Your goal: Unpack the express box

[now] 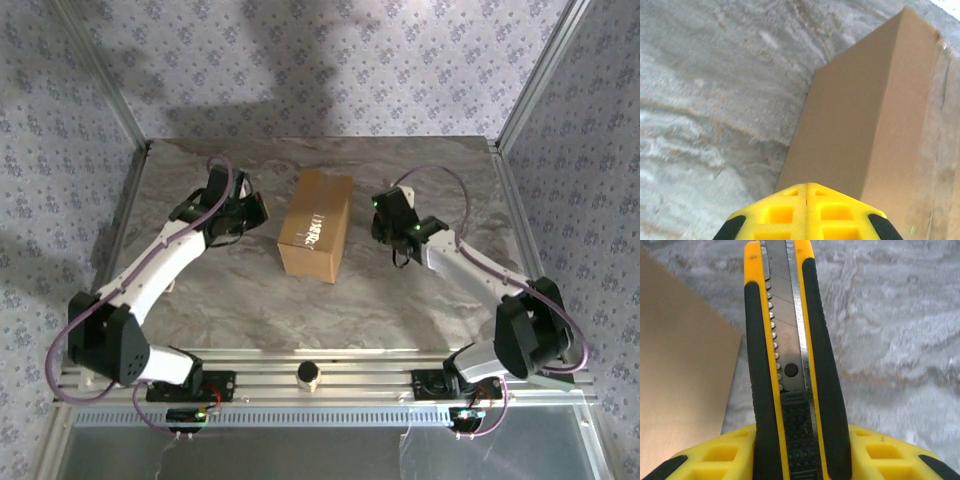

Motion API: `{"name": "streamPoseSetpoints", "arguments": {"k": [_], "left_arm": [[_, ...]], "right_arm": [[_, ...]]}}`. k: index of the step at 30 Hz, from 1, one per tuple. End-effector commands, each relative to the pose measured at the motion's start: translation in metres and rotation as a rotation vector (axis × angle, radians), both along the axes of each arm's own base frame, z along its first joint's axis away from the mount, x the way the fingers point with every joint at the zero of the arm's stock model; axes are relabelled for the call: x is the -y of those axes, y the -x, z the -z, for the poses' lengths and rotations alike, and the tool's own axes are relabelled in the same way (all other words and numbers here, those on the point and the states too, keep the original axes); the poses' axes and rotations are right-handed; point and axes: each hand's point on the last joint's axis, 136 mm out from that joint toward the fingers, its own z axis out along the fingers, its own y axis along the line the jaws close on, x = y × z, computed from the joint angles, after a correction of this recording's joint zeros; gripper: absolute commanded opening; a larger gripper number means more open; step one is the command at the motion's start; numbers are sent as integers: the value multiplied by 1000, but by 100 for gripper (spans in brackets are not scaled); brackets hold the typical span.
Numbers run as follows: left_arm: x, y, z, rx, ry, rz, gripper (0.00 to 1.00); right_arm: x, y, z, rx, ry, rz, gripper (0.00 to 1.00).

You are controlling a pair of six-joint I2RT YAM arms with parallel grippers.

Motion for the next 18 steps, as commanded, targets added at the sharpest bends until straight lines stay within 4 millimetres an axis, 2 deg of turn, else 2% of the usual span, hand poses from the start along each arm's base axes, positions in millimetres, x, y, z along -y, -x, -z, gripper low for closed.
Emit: {"name": "streamPoseSetpoints", "arguments": {"k": [1, 4, 7, 10, 14, 18], "left_arm": [[-3, 32, 13, -65, -43, 14, 2], [5, 55, 21, -91, -51, 44, 2], [13, 73, 29, -112, -45, 65, 3], [7, 83, 34, -131, -74, 56, 2], [11, 92, 34, -127, -57, 70, 3], [18, 94, 29, -117, -56, 98, 3]], "right_arm": [[-8, -47, -24, 107, -20, -98, 0], [-9, -88, -29, 147, -8, -126, 0], [-8, -126, -23, 173, -13, -135, 0], [-9, -160, -14, 174, -64, -142, 0], [-23, -190, -7, 179, -77, -189, 0], [-40, -205, -9, 182, -95, -228, 0]]}}
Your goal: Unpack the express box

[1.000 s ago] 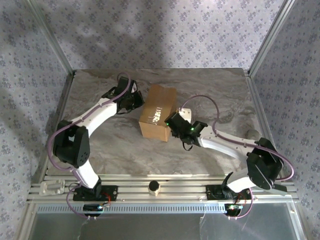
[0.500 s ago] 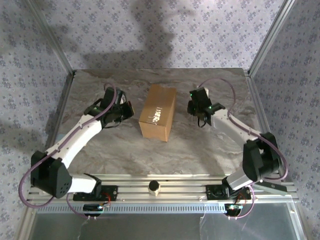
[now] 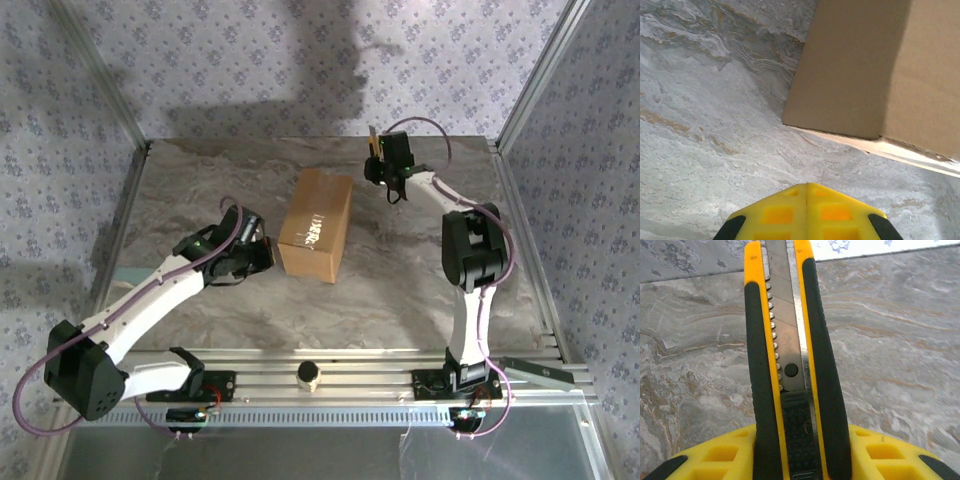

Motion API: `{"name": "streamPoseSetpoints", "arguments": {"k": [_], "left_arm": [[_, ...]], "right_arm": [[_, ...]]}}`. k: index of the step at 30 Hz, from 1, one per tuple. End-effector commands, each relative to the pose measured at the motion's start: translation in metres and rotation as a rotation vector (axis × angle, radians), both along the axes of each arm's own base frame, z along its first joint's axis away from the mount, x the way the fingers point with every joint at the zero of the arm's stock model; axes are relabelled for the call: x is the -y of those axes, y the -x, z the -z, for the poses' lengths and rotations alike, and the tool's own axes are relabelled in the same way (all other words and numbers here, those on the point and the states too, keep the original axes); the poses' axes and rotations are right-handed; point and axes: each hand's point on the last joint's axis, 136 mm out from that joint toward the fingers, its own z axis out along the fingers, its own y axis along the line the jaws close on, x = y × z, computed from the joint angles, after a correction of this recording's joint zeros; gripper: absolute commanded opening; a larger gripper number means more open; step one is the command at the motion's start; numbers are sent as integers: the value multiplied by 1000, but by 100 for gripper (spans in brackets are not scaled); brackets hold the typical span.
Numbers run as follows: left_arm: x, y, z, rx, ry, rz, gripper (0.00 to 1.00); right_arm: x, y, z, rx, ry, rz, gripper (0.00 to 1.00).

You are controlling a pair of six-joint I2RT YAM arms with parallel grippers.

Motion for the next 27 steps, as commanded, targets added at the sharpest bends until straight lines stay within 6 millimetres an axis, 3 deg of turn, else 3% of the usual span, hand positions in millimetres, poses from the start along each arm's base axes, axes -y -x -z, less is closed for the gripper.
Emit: {"name": "streamPoseSetpoints", "arguments": {"k": [1, 7, 14, 20, 27], "left_arm": [[5, 1, -9, 14, 15, 7, 3], [37, -5, 0, 5, 49, 53, 3], [41, -23, 12, 15, -12, 17, 1], [41, -37, 18, 27, -58, 2, 0], [32, -56, 27, 28, -88, -31, 0]], "right_arm": [[-28, -12, -28, 65, -37, -100, 0], [-54, -6, -34, 79, -33, -155, 0], [-66, 16, -30, 65, -43, -180, 0], [-56, 45, -29, 57, -36, -158, 0], [-33, 93, -25, 31, -19, -100, 0]]}}
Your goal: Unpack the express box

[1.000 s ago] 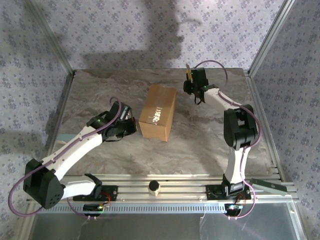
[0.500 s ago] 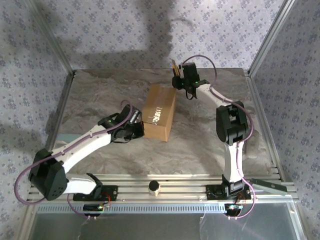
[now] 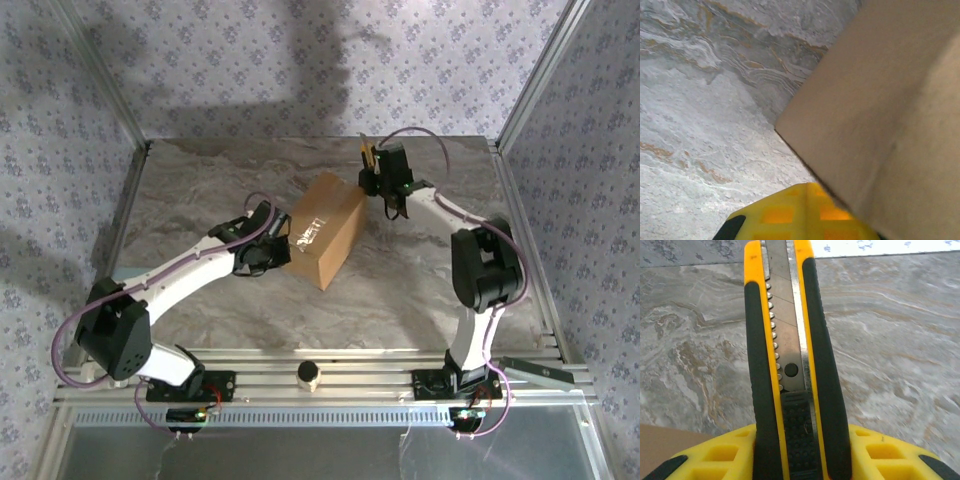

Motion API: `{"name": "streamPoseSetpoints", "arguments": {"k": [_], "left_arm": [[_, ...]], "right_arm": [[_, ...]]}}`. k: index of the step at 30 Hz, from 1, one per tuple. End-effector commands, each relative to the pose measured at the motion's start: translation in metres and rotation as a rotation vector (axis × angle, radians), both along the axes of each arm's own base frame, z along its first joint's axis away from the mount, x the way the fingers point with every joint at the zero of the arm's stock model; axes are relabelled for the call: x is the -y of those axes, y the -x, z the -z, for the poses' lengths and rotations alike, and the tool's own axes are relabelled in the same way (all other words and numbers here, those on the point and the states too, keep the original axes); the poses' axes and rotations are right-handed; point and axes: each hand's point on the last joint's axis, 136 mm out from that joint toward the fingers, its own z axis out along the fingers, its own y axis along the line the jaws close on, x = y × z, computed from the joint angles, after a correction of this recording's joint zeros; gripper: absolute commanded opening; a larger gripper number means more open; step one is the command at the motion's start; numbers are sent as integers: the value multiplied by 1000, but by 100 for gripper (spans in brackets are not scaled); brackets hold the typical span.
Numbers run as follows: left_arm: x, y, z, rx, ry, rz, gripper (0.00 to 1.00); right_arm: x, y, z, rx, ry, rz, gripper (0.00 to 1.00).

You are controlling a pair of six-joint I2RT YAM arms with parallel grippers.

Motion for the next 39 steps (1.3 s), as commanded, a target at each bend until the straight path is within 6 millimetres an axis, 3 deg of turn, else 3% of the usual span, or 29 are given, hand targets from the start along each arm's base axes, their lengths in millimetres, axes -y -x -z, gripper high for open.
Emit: {"name": "streamPoseSetpoints", "arguments": {"k": [1, 6, 12, 16, 20, 31, 39], "left_arm": [[9, -29, -10, 76, 34, -10, 0], [-2, -46, -9, 91, 18, -30, 0], [-13, -65, -7, 109, 10, -55, 0], [-18, -75, -7, 120, 16, -65, 0], [-26, -83, -3, 126, 20, -93, 0], [-73, -79, -17, 157, 30, -187, 0], [-89, -44, -30, 152, 36, -167, 0]], "right_arm": [[-16, 36, -6, -22, -35, -31, 0], [-10, 80, 14, -67, -10, 20, 0], [-20, 121, 30, -97, 45, 80, 0], [-13, 152, 42, -174, 78, 227, 0], [-20, 170, 40, -175, 104, 239, 0], [-3, 172, 16, -164, 103, 217, 0], [16, 140, -1, -132, 80, 187, 0]]}}
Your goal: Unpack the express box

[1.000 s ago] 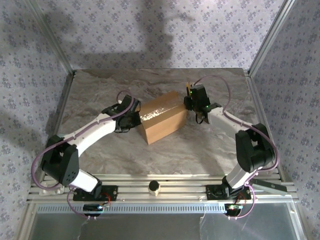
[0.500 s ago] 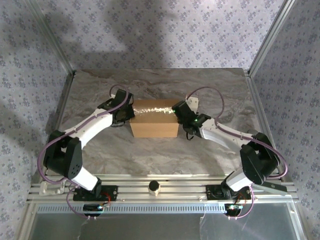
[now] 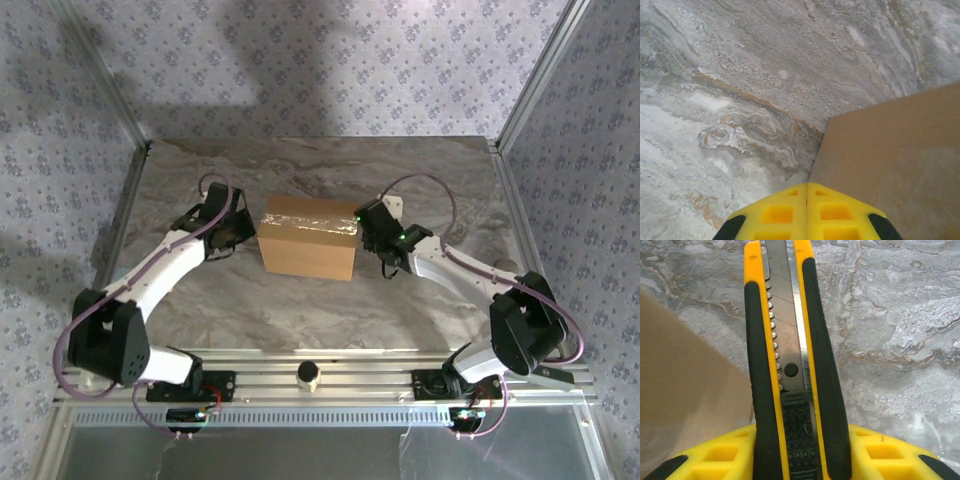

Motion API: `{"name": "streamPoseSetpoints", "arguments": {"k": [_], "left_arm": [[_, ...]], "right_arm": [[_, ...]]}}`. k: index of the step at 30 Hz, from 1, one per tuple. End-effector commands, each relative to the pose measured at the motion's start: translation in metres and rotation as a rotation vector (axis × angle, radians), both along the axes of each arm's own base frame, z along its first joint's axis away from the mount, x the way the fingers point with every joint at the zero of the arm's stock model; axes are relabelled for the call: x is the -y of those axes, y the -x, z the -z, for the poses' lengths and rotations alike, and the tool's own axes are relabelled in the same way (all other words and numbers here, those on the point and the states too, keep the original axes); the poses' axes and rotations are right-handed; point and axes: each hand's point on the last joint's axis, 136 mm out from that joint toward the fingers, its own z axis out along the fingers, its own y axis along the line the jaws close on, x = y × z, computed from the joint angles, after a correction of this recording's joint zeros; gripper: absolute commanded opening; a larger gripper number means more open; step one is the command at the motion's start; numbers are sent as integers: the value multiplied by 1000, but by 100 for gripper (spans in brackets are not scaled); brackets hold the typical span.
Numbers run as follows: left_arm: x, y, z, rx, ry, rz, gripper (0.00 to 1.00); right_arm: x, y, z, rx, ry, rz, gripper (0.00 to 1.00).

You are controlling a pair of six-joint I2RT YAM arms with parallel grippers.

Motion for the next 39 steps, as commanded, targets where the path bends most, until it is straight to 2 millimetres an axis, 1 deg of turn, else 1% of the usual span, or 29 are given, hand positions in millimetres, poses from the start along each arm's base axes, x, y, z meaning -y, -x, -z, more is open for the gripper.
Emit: {"name": "streamPoseSetpoints", "arguments": {"k": [1, 5, 7, 10, 11, 12, 14, 16, 20, 23, 27, 32, 33, 34, 39], "left_arm": [[-4, 25, -2, -27, 1, 39, 0], [1, 50, -5, -47, 39, 77, 0], [9, 62, -9, -47, 61, 110, 0], [21, 77, -15, -37, 65, 156, 0], [26, 81, -17, -34, 74, 168, 0], [32, 84, -18, -32, 87, 186, 0], [41, 87, -19, -31, 108, 201, 0], [48, 87, -19, -27, 133, 204, 0], [60, 80, -16, -18, 174, 206, 0], [66, 73, -12, -21, 176, 210, 0], [69, 61, -13, -8, 153, 202, 0], [70, 44, -19, 25, 114, 192, 0], [70, 42, -20, 24, 107, 188, 0], [70, 38, -20, 26, 105, 188, 0], [67, 27, -21, 31, 90, 170, 0]], "right_arm": [[4, -20, -20, 40, -35, -41, 0], [14, -46, -30, 83, -37, -40, 0], [14, -63, -37, 115, -37, -60, 0], [15, -87, -42, 132, -46, -70, 0], [13, -96, -49, 148, -56, -71, 0], [9, -104, -51, 157, -66, -85, 0], [2, -115, -53, 169, -84, -108, 0], [-6, -125, -53, 178, -92, -134, 0], [-18, -133, -50, 172, -113, -162, 0], [-28, -132, -45, 165, -129, -190, 0], [-36, -119, -38, 145, -131, -208, 0], [-40, -94, -33, 127, -158, -207, 0], [-42, -90, -35, 131, -166, -209, 0], [-42, -79, -26, 109, -162, -211, 0], [-41, -50, -19, 83, -153, -191, 0]]}}
